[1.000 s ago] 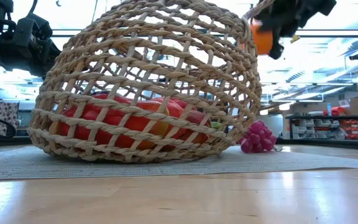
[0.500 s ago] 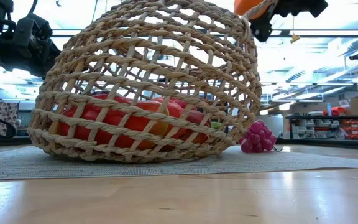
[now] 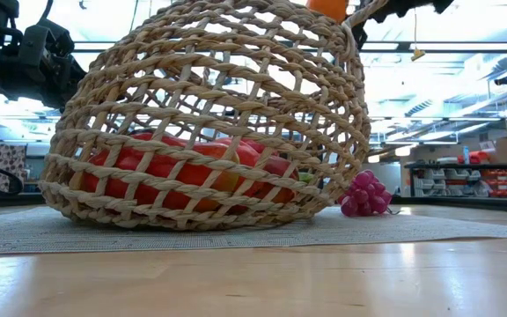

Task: Build produce basket
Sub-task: Put the orange into the basket

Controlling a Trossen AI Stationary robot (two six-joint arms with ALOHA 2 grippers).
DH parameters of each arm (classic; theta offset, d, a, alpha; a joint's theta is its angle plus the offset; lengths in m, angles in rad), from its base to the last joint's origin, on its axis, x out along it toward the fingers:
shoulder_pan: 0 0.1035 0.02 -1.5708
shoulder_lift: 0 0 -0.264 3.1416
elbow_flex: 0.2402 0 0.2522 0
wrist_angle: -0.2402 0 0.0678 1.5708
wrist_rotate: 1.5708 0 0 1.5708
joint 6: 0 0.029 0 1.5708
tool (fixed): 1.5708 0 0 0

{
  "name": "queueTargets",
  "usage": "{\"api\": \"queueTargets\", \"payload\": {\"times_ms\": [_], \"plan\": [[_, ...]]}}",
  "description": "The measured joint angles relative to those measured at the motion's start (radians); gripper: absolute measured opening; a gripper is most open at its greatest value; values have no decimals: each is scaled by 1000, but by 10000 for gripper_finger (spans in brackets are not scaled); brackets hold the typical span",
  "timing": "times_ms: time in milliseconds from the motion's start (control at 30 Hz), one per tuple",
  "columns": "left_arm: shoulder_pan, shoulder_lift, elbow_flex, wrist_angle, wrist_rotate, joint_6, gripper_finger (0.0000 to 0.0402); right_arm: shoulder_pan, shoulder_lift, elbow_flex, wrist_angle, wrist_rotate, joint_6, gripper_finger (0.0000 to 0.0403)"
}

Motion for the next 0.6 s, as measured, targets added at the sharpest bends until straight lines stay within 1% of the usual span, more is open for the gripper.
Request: {"api": "queueTargets", "payload": {"times_ms": [100, 200, 333, 467, 600], "plan": [[0, 0, 0, 0, 0, 0, 34, 59, 0, 26, -9, 224, -107, 323], [0, 0, 0, 0, 0, 0, 32, 107, 0, 58, -9, 422, -187, 323], [0, 0, 0, 0, 0, 0, 36, 155, -1, 74, 13, 699, -219, 323], [0, 0, 0, 0, 0, 0, 40, 194, 6, 74, 20, 870, -232, 323], [0, 0, 0, 0, 0, 0, 38, 238, 20, 74, 39, 981, -232, 323]]}}
